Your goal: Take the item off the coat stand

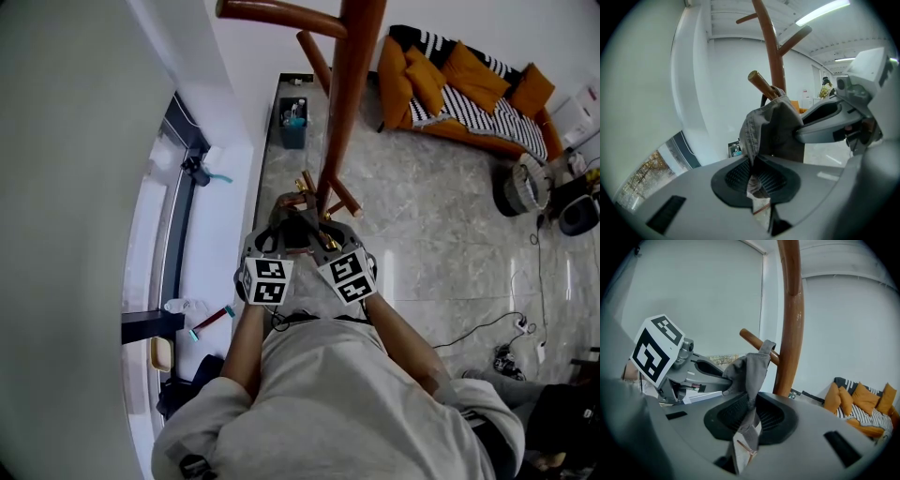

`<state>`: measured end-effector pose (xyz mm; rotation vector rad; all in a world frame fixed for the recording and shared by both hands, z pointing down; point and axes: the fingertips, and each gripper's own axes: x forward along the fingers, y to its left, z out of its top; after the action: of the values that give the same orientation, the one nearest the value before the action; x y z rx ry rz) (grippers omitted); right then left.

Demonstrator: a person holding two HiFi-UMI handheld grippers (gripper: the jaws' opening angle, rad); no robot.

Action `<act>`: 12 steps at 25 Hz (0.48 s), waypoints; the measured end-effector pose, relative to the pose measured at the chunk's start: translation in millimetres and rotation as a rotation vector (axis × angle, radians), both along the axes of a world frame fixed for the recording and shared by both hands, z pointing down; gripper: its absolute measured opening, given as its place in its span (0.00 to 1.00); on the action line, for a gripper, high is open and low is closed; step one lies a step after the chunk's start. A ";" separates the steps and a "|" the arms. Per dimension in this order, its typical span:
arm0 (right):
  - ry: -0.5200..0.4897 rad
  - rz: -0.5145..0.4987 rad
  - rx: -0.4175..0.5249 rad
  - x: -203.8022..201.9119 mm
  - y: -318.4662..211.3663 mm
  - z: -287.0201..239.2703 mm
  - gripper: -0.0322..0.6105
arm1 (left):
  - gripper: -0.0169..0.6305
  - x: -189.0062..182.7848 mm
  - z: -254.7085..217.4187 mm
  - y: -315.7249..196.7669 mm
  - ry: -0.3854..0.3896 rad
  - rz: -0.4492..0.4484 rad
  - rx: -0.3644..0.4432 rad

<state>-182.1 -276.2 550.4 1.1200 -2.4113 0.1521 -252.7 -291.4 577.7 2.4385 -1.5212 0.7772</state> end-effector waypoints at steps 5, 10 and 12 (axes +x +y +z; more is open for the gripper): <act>-0.023 -0.012 0.026 1.7 0.6 -11.4 0.13 | 0.08 0.3 -14.5 2.7 -0.006 -0.015 0.032; -0.032 -0.028 0.036 -4.1 2.2 -15.3 0.13 | 0.08 -5.2 -19.9 5.7 -0.007 -0.031 0.044; -0.034 -0.038 0.040 -7.0 2.3 -17.3 0.13 | 0.08 -8.3 -22.5 6.6 -0.010 -0.041 0.050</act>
<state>-189.1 -274.0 533.1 1.0970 -2.4738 0.1124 -261.0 -284.7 555.1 2.4338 -1.6072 0.7544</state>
